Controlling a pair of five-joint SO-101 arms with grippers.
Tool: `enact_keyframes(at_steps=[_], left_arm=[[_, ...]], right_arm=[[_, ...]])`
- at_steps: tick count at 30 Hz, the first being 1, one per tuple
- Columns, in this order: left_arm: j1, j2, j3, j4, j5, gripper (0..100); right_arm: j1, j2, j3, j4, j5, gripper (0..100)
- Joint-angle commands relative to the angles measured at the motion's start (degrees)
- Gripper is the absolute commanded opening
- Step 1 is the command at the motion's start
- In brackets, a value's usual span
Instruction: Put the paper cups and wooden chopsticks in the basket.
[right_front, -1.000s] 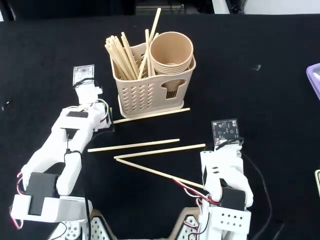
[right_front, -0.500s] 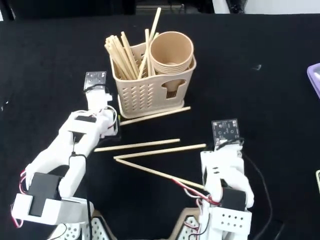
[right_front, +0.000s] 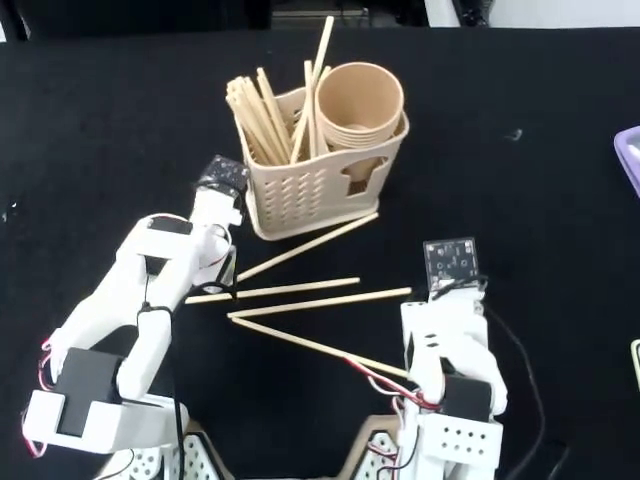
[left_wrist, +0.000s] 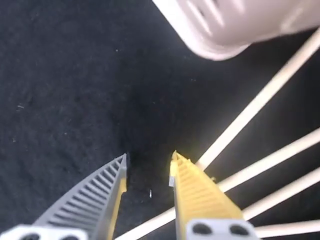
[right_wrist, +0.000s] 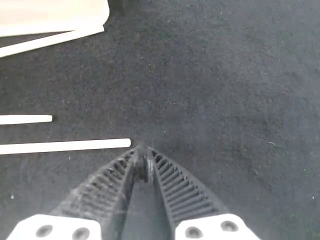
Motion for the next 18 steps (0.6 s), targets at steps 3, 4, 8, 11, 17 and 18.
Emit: enact_keyframes(at_steps=[3, 4, 8, 11, 17, 18], left_arm=[[-0.9, -0.8, -1.0, -4.1, 1.5, 15], [-1.6, -0.8, -1.2, -5.5, 4.0, 15], [-3.9, -0.1, -0.9, -11.1, 19.9, 12], [-1.2, -0.1, 0.0, -11.3, 26.7, 14], [6.5, -0.7, 1.3, -4.2, 21.5, 16], [6.5, -0.7, 1.2, -3.5, 22.4, 16]], right_arm=[[-0.8, -5.4, -0.2, -0.6, 0.4, 1.5], [-0.8, -5.4, -0.2, -0.6, 0.4, 1.5], [-0.8, -5.4, -0.2, -0.7, 0.4, 1.5], [-0.8, -5.4, -0.2, -0.7, 0.4, 1.5], [-0.8, -5.4, -0.2, -0.7, 0.4, 1.5], [-0.8, -5.4, -0.2, -0.7, 0.4, 1.5]])
